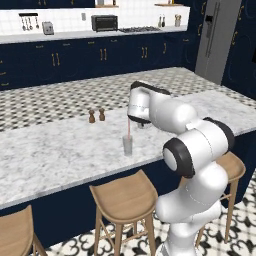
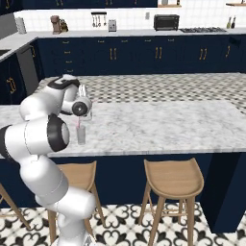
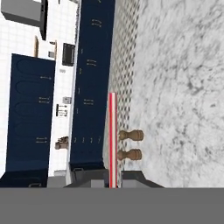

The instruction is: Take a straw from the drawer in front and place it inside the glass cup on the dining counter.

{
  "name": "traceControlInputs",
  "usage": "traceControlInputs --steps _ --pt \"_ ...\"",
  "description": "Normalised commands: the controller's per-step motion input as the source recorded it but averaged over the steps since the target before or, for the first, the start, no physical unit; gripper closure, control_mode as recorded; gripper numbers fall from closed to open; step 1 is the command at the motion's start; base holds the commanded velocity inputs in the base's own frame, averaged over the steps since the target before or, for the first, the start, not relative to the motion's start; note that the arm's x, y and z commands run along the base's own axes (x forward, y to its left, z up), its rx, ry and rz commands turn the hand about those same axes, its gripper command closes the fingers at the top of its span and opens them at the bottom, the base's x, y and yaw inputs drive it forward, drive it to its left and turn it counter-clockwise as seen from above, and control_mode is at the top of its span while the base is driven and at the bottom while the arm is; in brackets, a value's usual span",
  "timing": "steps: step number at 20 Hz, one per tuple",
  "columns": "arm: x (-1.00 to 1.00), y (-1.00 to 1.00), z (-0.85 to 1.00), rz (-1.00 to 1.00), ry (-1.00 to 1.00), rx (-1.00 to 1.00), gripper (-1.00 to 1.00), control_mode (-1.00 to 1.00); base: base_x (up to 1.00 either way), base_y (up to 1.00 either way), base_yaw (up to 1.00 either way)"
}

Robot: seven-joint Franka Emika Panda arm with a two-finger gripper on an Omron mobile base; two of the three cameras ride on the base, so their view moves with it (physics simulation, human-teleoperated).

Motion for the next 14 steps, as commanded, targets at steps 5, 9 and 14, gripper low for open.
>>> traceControlInputs --steps 5,9,14 --pt "-0.03 0.0 0.19 -0.04 0.0 0.0 1.0 -1.0 0.0 0.0 0.0" --pt "-0.18 0.0 0.09 -0.05 0.02 0.0 1.0 -1.0 0.0 0.0 0.0" --pt "-0.01 0.0 0.0 -0.05 0.05 0.0 1.0 -1.0 0.0 0.0 0.0"
